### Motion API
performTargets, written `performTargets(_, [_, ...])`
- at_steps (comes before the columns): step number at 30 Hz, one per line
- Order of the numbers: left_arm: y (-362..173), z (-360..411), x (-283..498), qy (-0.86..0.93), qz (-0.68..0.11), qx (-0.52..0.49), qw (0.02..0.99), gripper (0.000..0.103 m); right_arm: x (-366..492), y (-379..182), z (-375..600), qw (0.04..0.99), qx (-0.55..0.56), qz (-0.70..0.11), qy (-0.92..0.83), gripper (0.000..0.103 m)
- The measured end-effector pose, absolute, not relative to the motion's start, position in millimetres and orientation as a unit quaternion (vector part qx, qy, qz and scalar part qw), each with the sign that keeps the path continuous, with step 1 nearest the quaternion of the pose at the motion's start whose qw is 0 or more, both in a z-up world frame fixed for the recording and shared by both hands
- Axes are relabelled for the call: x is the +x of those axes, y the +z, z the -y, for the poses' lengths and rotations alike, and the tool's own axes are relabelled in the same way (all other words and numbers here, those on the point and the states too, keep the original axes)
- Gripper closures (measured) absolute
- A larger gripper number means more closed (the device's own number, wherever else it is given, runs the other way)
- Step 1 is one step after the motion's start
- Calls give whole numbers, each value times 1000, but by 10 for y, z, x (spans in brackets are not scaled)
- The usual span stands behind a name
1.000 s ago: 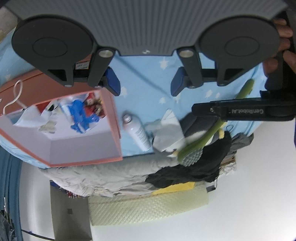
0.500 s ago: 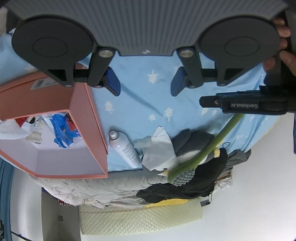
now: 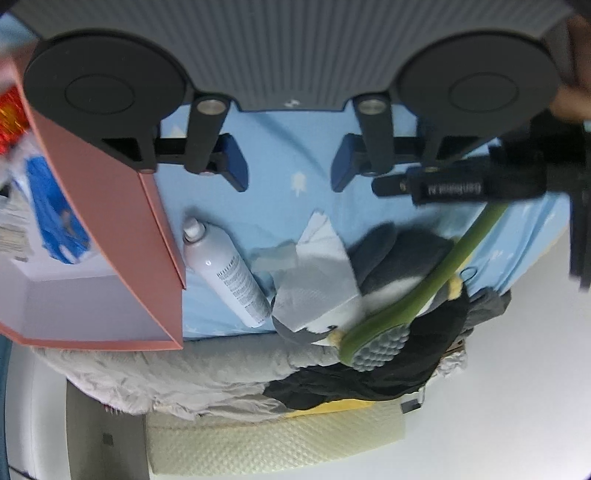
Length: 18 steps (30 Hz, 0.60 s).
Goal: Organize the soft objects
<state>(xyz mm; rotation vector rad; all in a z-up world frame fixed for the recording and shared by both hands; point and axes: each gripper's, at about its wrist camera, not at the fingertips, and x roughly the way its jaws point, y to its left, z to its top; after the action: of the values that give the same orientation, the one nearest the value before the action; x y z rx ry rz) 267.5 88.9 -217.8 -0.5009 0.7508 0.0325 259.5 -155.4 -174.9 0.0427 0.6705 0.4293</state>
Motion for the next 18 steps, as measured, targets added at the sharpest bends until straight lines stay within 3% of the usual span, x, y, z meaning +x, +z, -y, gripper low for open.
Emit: performTargets(18, [-2625,-1157,3769,14,-332,-266,905,55,4076,-2202,920,905,75,-381,174,69])
